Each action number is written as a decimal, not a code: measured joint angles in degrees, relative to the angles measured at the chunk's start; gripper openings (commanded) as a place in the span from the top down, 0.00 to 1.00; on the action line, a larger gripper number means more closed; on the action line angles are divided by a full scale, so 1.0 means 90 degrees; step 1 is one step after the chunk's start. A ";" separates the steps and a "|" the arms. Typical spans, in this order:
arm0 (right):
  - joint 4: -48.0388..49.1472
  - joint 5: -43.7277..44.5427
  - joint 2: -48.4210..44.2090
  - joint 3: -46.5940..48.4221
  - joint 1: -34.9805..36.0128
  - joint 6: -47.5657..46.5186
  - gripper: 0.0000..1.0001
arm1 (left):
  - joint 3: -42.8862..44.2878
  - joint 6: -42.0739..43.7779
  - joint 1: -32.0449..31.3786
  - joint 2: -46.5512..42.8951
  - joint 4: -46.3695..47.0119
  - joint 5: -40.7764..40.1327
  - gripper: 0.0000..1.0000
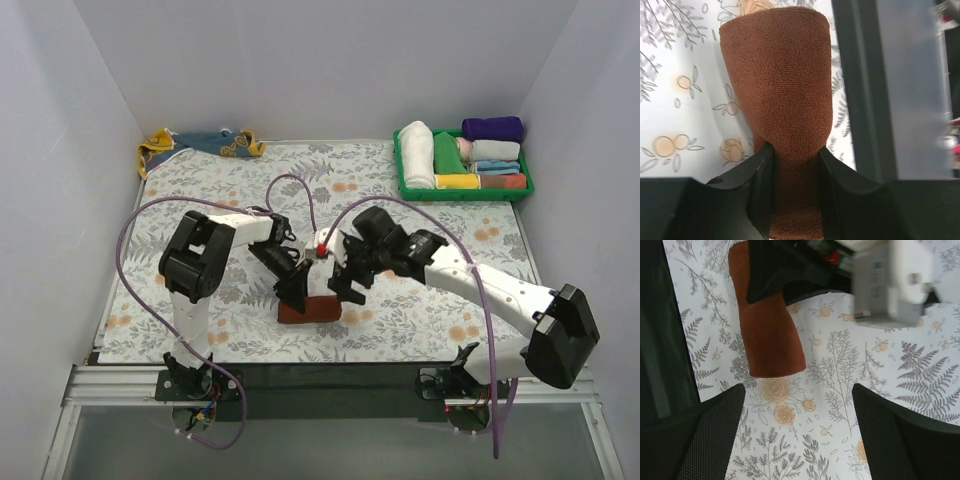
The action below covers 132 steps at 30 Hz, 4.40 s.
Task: Roll the towels
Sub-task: Roll the towel, then place the rolled towel into the container
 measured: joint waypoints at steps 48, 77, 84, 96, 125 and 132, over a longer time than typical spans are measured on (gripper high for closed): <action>0.3033 0.2404 0.1246 -0.1989 0.2271 -0.0219 0.99 | 0.1030 0.0308 0.1115 0.0857 -0.1727 0.0141 0.17; 0.0138 -0.0175 0.4634 0.6166 -0.5761 0.1370 0.99 | 0.1256 -0.3555 0.2327 -0.2732 0.2280 -0.1163 0.02; 0.0245 0.0253 0.6059 0.7305 -0.5848 0.1778 0.99 | 0.0867 -0.3803 0.2327 -0.2769 0.2397 -0.1156 0.02; 0.0928 0.0971 0.6892 0.7317 -0.5663 0.2647 0.99 | 0.0478 -0.4073 0.2327 -0.3055 0.2460 -0.1183 0.02; 0.1455 0.1717 0.7159 0.7210 -0.5370 0.3208 0.41 | 0.0282 -0.4316 0.2327 -0.3050 0.2514 -0.1326 0.02; 0.1571 0.1688 0.7147 0.7036 -0.5360 0.3172 0.36 | 0.0282 -0.4316 0.2327 -0.3050 0.2518 -0.1358 0.02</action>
